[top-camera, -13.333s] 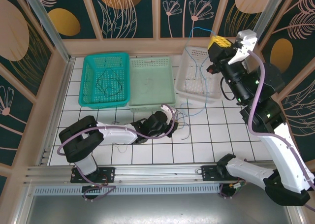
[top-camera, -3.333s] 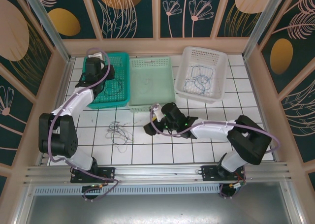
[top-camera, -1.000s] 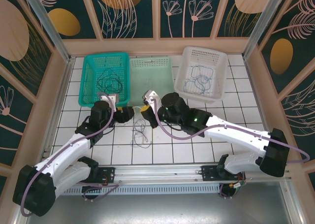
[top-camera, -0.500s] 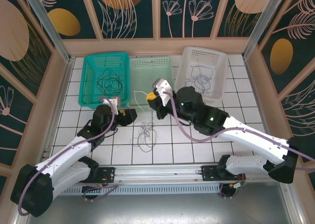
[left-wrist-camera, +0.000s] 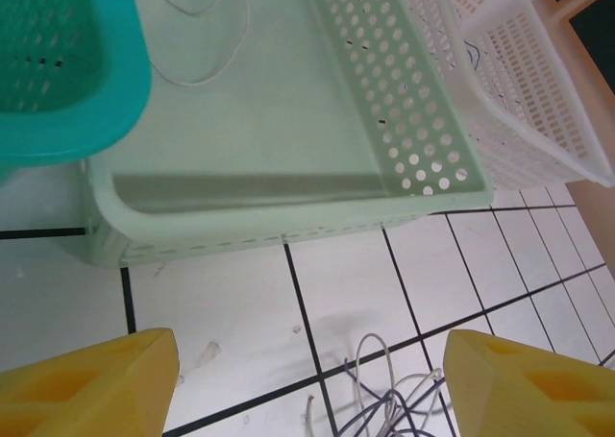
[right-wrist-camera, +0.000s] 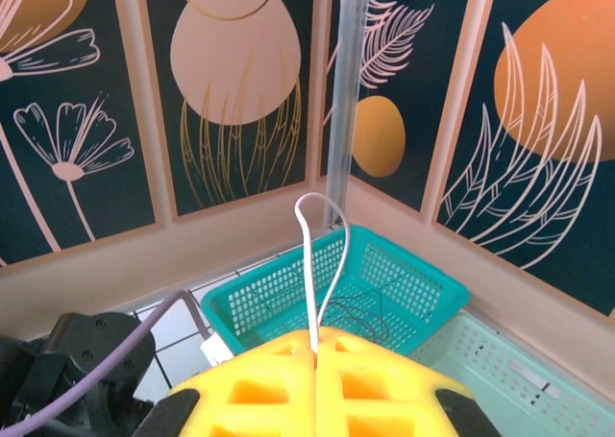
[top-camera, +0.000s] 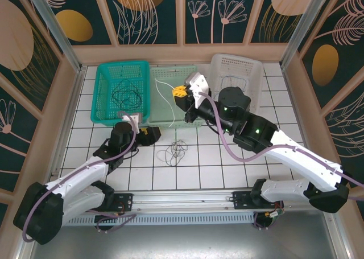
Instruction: Untangle the cables
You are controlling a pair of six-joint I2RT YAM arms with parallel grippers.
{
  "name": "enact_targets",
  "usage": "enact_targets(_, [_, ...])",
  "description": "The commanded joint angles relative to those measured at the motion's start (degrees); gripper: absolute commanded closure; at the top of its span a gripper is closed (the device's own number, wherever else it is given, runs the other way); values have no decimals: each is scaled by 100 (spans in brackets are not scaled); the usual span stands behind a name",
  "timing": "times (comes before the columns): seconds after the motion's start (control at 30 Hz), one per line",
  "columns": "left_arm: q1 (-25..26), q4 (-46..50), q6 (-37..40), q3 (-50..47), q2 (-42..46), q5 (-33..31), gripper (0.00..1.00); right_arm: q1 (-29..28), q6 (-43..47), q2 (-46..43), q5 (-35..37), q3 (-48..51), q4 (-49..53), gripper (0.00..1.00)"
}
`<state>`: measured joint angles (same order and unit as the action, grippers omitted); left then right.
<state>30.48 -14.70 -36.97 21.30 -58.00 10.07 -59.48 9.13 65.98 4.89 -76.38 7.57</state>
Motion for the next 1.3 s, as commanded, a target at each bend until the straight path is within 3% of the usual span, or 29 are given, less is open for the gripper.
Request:
enact_targets(0.0, [215,-446,-84,-1,-167,12,27,144,3,33,-78,-177,-153,100])
enact_targets(0.53, [630,-1211,139,78,-356,44,26,740,-340,-215,-621,-195,-483,100])
enact_targets(0.83, [1152,-1966,386,141,-551,77,25,1199,-791,-346,-1292,-66,-726,100])
enact_targets(1.03, [1432,-2287,525,313,-925,151,26,1281,-952,-479,-1341,106,-963,100])
enact_targets(1.27, [1471,-2693,411,289,-1208,328,39,1440,-1103,-778,-1216,437,-1369,100])
